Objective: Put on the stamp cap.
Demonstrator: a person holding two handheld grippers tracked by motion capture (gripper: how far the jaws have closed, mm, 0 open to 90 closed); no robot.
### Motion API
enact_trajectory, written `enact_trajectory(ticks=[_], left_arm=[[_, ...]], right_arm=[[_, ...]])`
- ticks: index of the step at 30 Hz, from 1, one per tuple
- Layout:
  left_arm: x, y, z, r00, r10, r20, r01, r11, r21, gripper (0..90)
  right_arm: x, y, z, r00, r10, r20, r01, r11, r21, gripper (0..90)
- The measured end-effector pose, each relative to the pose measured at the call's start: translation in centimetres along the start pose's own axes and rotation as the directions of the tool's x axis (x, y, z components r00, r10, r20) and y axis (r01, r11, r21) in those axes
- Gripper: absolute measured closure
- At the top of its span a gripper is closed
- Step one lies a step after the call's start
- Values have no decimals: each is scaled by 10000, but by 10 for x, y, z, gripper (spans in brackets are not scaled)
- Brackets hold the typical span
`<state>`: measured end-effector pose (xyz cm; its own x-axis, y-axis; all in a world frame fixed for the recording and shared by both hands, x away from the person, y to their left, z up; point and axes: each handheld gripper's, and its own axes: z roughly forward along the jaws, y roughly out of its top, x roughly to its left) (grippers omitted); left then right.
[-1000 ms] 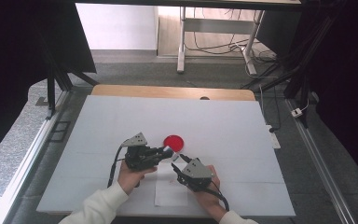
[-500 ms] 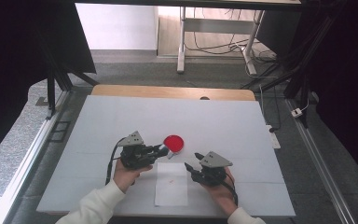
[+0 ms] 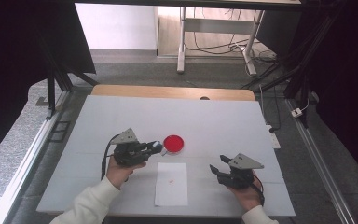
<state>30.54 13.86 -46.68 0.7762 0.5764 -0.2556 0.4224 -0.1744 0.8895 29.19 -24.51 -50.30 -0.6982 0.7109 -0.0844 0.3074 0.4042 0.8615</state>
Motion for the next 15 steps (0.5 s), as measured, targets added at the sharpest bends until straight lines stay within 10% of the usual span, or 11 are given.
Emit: enact_trajectory(ticks=[15], left_arm=[[12, 8, -18, 9975, 401, -583, -398, 9992, 61, 753]], right_arm=[[-15, -3, -7, 9999, 116, 41, -117, 9998, 130, 424]])
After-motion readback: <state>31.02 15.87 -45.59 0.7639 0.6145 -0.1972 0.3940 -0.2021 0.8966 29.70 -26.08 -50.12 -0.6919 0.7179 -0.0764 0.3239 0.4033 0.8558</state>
